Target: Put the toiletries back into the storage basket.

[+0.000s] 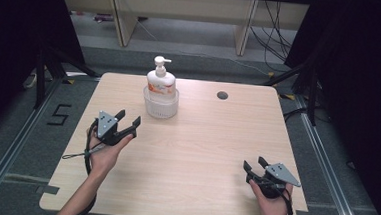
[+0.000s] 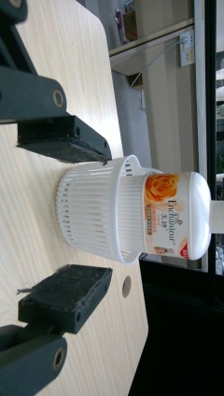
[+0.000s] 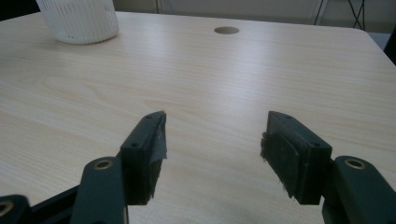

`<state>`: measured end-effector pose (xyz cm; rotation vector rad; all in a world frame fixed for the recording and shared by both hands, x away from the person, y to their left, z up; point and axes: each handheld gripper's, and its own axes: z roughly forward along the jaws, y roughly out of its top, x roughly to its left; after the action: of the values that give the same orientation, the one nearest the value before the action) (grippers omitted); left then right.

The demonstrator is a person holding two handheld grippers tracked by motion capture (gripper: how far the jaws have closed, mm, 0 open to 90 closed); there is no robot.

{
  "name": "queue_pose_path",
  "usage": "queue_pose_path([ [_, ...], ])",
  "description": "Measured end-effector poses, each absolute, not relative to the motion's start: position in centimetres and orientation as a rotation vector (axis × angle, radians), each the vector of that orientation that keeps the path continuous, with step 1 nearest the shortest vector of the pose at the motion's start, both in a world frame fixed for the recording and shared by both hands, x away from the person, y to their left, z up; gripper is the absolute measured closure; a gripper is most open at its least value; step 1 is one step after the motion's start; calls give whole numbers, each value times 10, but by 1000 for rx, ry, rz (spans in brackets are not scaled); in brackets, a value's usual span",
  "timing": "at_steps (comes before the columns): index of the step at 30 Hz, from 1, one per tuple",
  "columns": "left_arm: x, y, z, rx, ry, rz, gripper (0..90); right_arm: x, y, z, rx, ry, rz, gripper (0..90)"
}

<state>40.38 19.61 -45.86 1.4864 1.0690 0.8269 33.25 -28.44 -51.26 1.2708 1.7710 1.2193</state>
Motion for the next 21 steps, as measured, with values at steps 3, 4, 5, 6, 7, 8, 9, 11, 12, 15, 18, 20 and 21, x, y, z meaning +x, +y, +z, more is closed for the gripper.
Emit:
queue_pose_path([
  [3, 399, 198, -464, 1494, 1066, 826, 365, 332, -283, -513, 1298, 1772, 1234, 397],
  [4, 397, 199, -466, 1497, 1069, 826, 365, 332, -284, -513, 1285, 1771, 1228, 396],
  [5, 395, 199, -468, 1501, 1069, 826, 365, 332, -284, -513, 1287, 1774, 1235, 396],
  [6, 392, 200, -473, 1500, 1074, 820, 365, 332, -284, -513, 1287, 1774, 1233, 397],
  [7, 390, 201, -475, 1506, 1075, 820, 366, 332, -284, -512, 1277, 1771, 1219, 396],
  [8, 389, 201, -479, 1511, 1075, 818, 366, 332, -284, -512, 1279, 1771, 1219, 397],
  [9, 386, 202, -483, 1518, 1082, 816, 367, 332, -284, -513, 1274, 1771, 1218, 396],
  [11, 383, 203, -489, 1529, 1090, 805, 367, 333, -284, -513, 1273, 1771, 1217, 396],
  [12, 382, 204, -493, 1532, 1090, 803, 366, 332, -285, -512, 1279, 1786, 1197, 396],
  [15, 377, 207, -502, 1545, 1099, 803, 367, 332, -284, -513, 1270, 1769, 1221, 396],
  [18, 374, 210, -509, 1543, 1108, 812, 369, 333, -284, -513, 1272, 1769, 1227, 396],
  [20, 372, 212, -512, 1540, 1109, 814, 369, 332, -284, -513, 1264, 1770, 1220, 396],
  [21, 371, 212, -514, 1542, 1109, 820, 369, 332, -284, -513, 1266, 1770, 1220, 396],
])
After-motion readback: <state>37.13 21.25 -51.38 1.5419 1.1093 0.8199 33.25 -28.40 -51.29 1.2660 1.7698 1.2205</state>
